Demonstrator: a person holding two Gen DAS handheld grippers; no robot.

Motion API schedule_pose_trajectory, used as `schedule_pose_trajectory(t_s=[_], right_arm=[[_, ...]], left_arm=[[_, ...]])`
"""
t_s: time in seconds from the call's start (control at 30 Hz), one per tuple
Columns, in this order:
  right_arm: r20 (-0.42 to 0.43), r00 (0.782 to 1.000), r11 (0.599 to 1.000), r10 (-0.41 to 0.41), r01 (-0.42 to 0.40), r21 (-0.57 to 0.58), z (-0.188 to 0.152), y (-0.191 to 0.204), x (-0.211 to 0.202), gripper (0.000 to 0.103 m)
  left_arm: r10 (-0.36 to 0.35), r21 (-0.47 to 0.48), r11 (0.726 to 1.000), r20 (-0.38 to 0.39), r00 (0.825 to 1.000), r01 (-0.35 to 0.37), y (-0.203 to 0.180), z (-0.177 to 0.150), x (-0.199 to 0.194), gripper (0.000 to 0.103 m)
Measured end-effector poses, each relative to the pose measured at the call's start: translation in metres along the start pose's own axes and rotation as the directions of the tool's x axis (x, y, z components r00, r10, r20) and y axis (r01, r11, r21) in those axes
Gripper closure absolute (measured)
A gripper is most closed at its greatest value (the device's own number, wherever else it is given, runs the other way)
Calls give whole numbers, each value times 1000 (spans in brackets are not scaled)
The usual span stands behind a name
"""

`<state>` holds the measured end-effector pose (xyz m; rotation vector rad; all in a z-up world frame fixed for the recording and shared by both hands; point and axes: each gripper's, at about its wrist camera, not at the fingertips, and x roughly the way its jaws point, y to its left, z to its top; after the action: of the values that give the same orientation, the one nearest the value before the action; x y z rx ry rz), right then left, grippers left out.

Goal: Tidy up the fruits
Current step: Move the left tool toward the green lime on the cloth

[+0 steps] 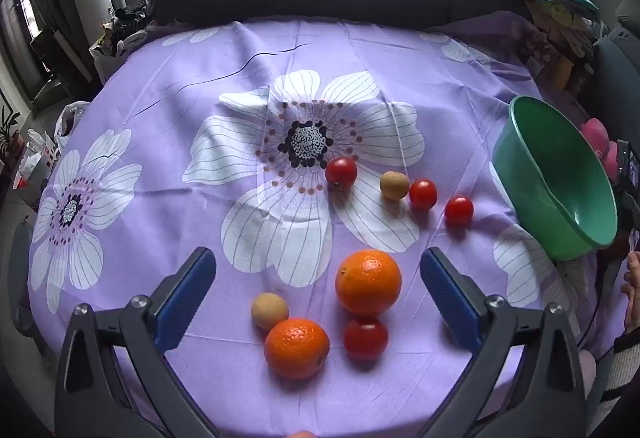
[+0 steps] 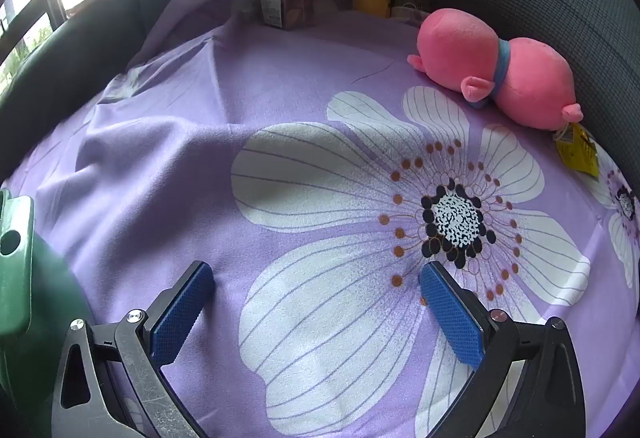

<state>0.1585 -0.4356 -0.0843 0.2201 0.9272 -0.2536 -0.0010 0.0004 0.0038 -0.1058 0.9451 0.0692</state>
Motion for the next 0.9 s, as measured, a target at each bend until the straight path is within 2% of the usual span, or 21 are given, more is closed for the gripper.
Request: schedule_pose_trajectory(t_s=[0.03,0.17,0.37,0.43,0.53,0.6,0.63,0.73,0.77,0.83,0.9], right_arm=[[-1,1000,1000,3,-3,2,0,0,0,1],[-1,1000,1000,2,-2,2,0,0,0,1],[-13,1000,1000,-17,17,-10,1,3,-1,1],[-13,999,998,-32,33,49,1,-2,-11,1],[117,990,993,-77,67,92,-10,-11,-63,1],[215,967,990,-138,128,60,-13,-6,-102,1],[256,957,991,-136,132,32,-17,1,-122,1],[316,949,994,-22,55,-97,-26,32,-165,1],[317,947,987,49,3,-161,-33,48,-179,1],[264,945,953,191,-114,-280,-46,84,-190,1],[182,929,891,322,-232,-390,-65,120,-200,1]], left_arm=[[4,-7,1000,-23,1000,-4,1,6,5,1],[73,18,997,40,996,-74,-6,2,0,1],[82,22,996,98,992,-84,-10,7,-15,1],[77,26,996,113,991,-81,-11,7,-20,1],[79,20,996,139,987,-82,-9,6,-27,1],[77,15,997,159,984,-80,-8,5,-31,1],[74,13,997,169,983,-77,-7,4,-33,1],[66,10,998,184,981,-69,-6,3,-38,1],[65,9,998,189,980,-68,-5,2,-39,1],[67,9,997,193,979,-70,-3,1,-41,1],[70,13,997,192,979,-74,-1,0,-43,1]])
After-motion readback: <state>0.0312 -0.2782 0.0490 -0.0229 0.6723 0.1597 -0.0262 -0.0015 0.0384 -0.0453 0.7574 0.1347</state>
